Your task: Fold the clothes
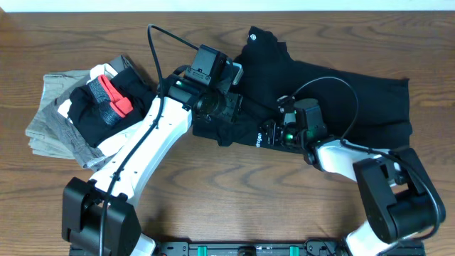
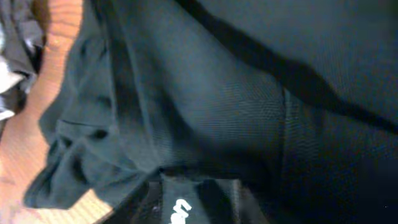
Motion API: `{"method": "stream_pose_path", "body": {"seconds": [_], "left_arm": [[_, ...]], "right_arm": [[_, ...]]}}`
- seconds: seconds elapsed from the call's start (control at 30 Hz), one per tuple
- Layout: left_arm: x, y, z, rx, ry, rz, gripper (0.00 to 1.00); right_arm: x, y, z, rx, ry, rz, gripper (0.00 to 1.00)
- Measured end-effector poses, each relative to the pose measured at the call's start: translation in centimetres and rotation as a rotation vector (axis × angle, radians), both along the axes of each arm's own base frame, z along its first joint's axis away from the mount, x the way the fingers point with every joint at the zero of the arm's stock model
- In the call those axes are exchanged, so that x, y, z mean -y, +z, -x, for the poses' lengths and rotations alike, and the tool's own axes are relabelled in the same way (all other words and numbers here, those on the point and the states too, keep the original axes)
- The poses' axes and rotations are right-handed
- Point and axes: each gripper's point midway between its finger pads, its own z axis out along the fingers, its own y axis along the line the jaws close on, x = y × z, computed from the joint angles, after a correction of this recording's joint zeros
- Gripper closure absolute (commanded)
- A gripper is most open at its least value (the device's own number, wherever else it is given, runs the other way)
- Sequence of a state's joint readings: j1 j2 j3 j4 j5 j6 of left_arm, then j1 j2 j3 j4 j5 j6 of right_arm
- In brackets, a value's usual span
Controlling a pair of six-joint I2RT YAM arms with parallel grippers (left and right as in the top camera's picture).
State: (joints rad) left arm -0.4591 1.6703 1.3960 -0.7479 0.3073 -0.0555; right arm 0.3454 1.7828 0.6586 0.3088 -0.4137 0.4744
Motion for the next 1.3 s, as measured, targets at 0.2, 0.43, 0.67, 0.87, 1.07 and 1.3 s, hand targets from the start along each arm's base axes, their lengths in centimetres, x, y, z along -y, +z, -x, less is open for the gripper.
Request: {"method": "stream_pose_path", "body": {"seconds": [0.2, 0.43, 0.67, 0.87, 1.07, 1.3], "left_arm": [[0.0, 0.0, 0.1, -0.003, 0.0, -0.001, 0.44], [0.0, 0.0, 0.1, -0.002, -0.003, -0.003, 0.44], [0.0, 0.0, 0.1, -0.002, -0.003, -0.003, 0.44], [-0.1, 0.0, 0.1, -0.003, -0.003, -0.004, 0.44], [-0.1, -0.1, 0.2, -0.009, -0.004, -0.006, 0.43], [-0.3, -0.3, 0.5, -0.016, -0.017, -0.017, 0.42]], "right_arm": [[-1.2, 2.0, -1.2, 0.079, 0.018, -0.083, 0.9], [-1.4, 3.3, -1.7, 0.098, 0.025, -0.146, 0.9], [0.6, 5.6, -4.1, 0.189, -0.045, -0.184, 0.89], [4.8, 5.3, -6.1, 0.202, -0.182, -0.143, 0.89], [9.1, 5.4, -7.2, 0.203, -0.265, -0.142, 0.74], [17.1, 5.8, -4.4, 0.001, -0.414, -0.155, 0.6]]}}
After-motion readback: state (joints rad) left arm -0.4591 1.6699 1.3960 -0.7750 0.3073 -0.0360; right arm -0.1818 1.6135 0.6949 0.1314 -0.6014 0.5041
